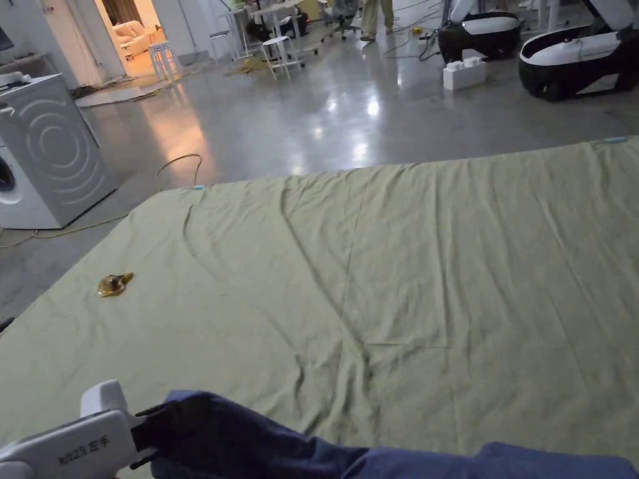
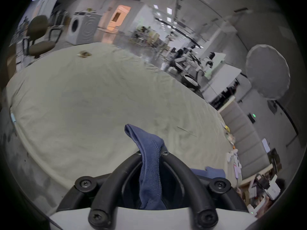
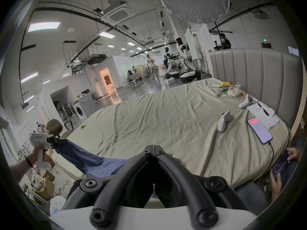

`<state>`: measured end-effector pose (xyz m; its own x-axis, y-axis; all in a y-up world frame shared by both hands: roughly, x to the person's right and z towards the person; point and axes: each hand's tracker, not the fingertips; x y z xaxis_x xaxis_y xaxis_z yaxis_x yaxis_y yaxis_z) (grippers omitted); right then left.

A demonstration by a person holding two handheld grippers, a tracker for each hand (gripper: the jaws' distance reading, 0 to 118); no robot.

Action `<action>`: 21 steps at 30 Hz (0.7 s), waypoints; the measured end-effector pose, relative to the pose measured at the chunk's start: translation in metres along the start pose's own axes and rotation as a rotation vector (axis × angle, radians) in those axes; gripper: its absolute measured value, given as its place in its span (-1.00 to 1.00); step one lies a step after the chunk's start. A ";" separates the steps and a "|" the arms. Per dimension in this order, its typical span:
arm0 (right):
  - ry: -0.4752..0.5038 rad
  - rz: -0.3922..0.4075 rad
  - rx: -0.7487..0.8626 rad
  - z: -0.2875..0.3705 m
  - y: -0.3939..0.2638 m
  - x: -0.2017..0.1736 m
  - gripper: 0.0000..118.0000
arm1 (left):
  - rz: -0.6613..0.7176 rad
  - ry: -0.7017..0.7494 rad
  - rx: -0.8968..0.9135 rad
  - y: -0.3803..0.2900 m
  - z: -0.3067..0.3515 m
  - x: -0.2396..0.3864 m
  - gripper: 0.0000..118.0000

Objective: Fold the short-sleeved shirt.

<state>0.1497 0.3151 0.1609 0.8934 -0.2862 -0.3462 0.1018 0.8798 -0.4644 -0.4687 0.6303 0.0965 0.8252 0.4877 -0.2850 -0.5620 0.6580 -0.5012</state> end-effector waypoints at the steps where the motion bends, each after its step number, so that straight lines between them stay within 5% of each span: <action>1: -0.004 -0.007 -0.001 0.001 0.000 0.000 -1.00 | 0.018 -0.022 -0.032 -0.003 -0.011 0.010 -0.83; 6: -0.045 0.009 0.006 0.016 0.001 0.007 -1.00 | -0.155 -0.053 -0.112 -0.102 -0.093 0.155 -0.83; 10: -0.111 0.065 0.014 0.039 0.001 0.014 -1.00 | -0.186 -0.019 -0.240 -0.143 -0.193 0.203 -0.82; 12: -0.150 0.088 0.014 0.051 -0.003 0.022 -1.00 | -0.215 0.036 -0.280 -0.164 -0.233 0.223 -0.61; 13: -0.166 0.080 0.001 0.053 -0.005 0.026 -1.00 | -0.225 0.054 -0.292 -0.171 -0.246 0.227 -0.31; 14: -0.180 0.068 -0.012 0.056 -0.007 0.031 -1.00 | -0.222 0.028 -0.305 -0.169 -0.248 0.225 0.11; 15: -0.188 0.056 -0.020 0.058 -0.010 0.036 -1.00 | -0.202 -0.019 -0.325 -0.155 -0.237 0.215 0.26; 19: -0.156 -0.009 -0.029 0.065 -0.017 0.049 -1.00 | -0.126 -0.144 -0.144 -0.111 -0.114 0.176 0.27; 21: -0.145 -0.034 -0.040 0.063 -0.020 0.052 -1.00 | -0.095 -0.096 -0.010 -0.105 -0.068 0.162 0.27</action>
<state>0.2216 0.3072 0.2037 0.9439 -0.2550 -0.2098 0.1181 0.8541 -0.5066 -0.2724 0.6008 0.0473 0.8652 0.4763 -0.1566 -0.4805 0.6984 -0.5305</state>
